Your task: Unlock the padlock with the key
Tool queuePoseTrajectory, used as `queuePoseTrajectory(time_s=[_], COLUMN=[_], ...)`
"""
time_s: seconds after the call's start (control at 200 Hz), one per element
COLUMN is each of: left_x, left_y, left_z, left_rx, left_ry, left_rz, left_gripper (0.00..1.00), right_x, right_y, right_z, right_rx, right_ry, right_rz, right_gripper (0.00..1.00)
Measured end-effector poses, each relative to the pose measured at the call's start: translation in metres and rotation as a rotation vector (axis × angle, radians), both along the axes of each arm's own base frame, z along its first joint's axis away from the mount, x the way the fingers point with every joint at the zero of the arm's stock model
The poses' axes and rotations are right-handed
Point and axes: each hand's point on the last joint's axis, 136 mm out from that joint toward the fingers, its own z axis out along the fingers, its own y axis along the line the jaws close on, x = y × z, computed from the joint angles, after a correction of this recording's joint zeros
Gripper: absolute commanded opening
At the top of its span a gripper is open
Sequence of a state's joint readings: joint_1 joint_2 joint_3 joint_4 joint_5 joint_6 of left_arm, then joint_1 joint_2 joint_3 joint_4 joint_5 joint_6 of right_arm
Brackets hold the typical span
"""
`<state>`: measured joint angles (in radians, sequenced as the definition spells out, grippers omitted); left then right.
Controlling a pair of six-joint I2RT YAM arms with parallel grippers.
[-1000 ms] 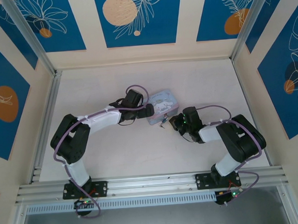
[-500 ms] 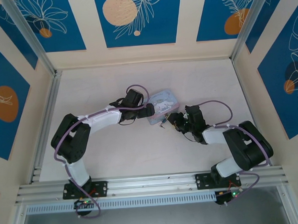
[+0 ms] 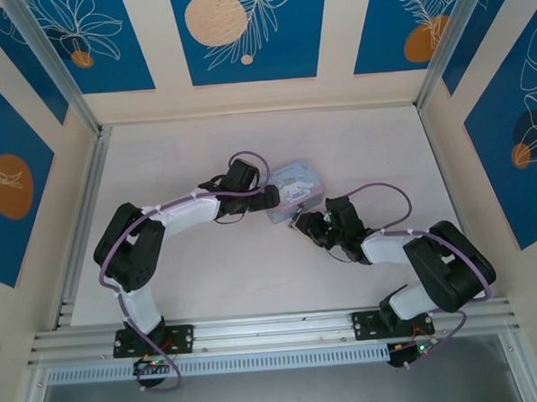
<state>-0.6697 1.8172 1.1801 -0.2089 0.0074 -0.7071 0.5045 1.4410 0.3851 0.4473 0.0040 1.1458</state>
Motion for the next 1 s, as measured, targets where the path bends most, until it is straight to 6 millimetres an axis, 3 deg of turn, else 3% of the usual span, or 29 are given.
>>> queuePoseTrajectory(time_s=[0.095,0.43,1.0], left_x=[0.000,0.000,-0.001], left_y=[0.000,0.000,-0.001], left_z=[0.000,0.000,-0.001], left_rx=[0.000,-0.003,-0.015], left_ry=[0.001,0.002,0.012], left_rz=[0.001,0.000,0.011], left_gripper=[0.97,0.97,0.97], right_x=[-0.001,0.015,0.033], right_y=[-0.002,0.009,0.007], right_z=[-0.009,-0.009,-0.017], right_rx=[-0.025,-0.039,-0.100], right_ry=[0.021,0.016,0.076], right_rz=[-0.016,-0.055,-0.205], right_gripper=[0.40,0.39,0.26])
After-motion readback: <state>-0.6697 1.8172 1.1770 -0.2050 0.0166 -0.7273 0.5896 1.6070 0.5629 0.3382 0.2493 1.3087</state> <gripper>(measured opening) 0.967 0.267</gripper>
